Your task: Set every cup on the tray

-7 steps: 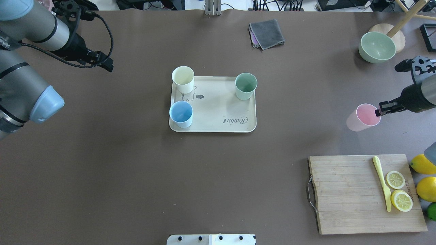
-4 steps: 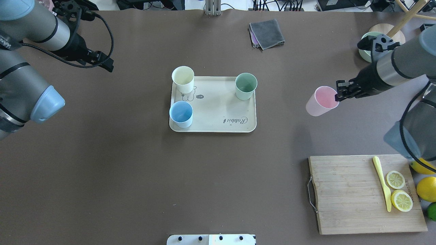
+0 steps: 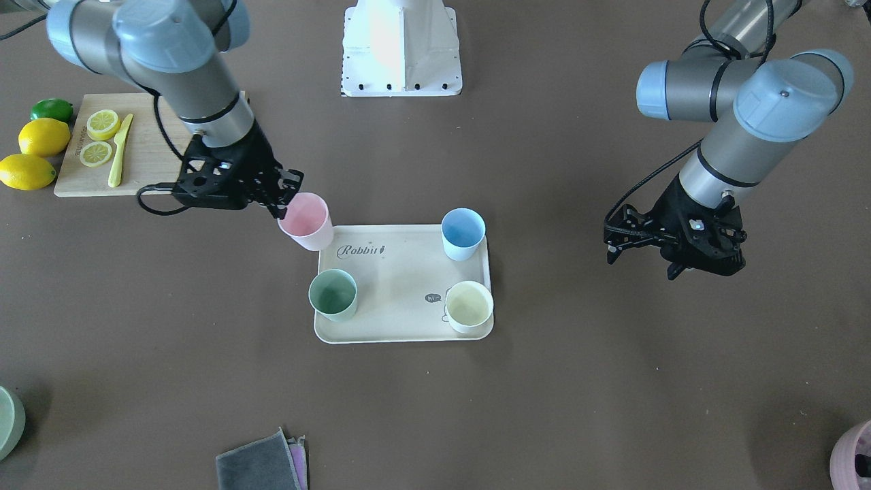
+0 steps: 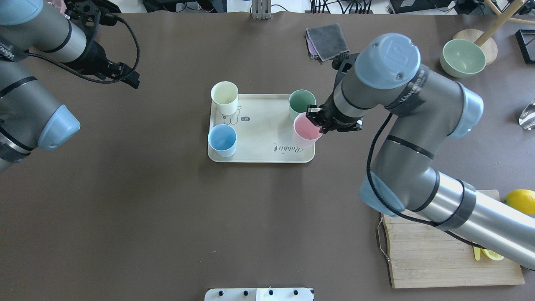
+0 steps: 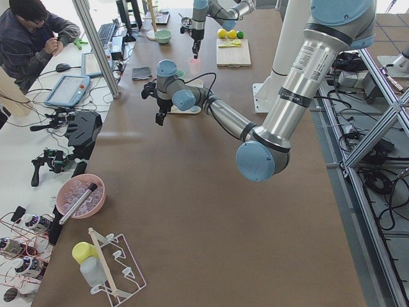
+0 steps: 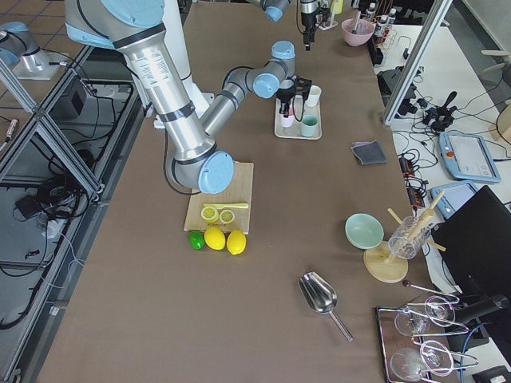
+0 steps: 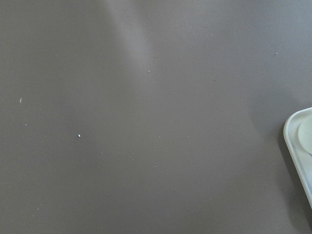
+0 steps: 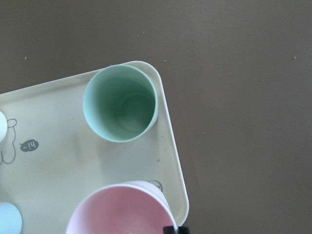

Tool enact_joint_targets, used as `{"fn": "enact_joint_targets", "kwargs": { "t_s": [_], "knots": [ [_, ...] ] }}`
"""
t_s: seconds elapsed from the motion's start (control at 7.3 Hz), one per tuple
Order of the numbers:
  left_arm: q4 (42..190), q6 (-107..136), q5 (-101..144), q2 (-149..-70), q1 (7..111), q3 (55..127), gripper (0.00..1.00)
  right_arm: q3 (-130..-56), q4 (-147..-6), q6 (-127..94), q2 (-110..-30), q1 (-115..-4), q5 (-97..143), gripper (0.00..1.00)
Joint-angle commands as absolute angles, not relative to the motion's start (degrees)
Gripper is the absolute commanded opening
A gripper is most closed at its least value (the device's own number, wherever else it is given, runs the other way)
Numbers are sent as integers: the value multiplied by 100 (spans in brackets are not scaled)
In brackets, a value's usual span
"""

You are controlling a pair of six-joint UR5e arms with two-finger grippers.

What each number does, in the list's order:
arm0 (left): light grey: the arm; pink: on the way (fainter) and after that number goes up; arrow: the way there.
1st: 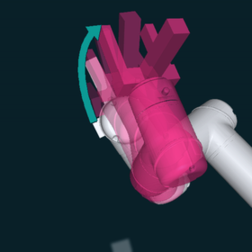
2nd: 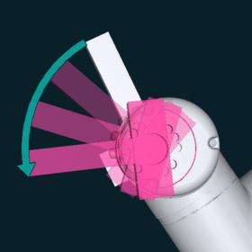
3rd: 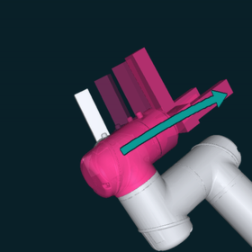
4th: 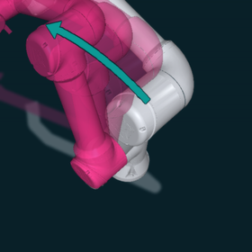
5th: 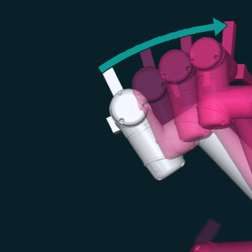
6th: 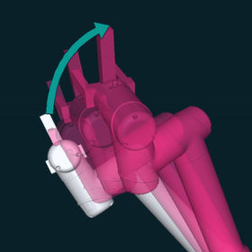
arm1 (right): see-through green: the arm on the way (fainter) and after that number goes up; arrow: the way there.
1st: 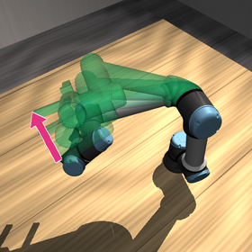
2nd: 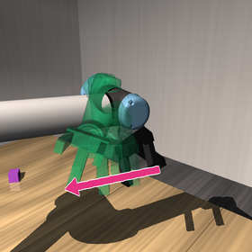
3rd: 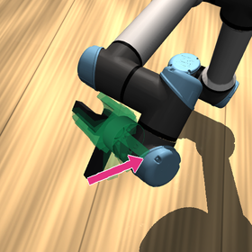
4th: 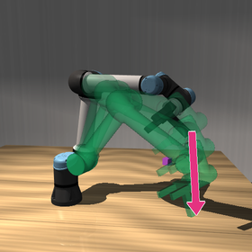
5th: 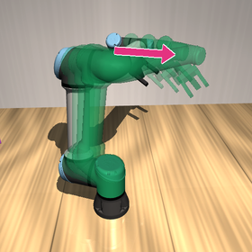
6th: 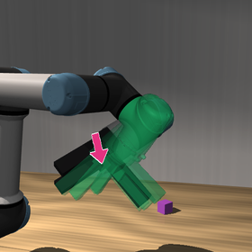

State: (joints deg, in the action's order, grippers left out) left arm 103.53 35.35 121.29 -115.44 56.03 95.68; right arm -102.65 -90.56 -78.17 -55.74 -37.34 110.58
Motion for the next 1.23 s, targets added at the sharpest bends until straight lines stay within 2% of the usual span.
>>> {"fn": "enact_joint_targets", "kwargs": {
  "t_s": [0.0,0.41,0.55,0.69,1.1],
  "knots": [
    [10354,3542,12129,-11540,5607,9571,98,-9678,-9070,-8042,-5159,-3411,10732,0],
    [10354,3542,12129,-11531,5607,9571,98,-9677,-9053,-8033,-5221,-3313,10679,0],
    [10354,3542,12129,-11531,5607,9580,98,-9677,-9027,-8051,-5203,-3313,10661,40],
    [10354,3542,12129,-11523,5607,9580,98,-9703,-9026,-8042,-5186,-3313,10531,99],
    [10284,3455,12173,-11522,5764,9589,98,-9922,-9105,-7501,-5255,-4100,10974,100]
  ]
}}
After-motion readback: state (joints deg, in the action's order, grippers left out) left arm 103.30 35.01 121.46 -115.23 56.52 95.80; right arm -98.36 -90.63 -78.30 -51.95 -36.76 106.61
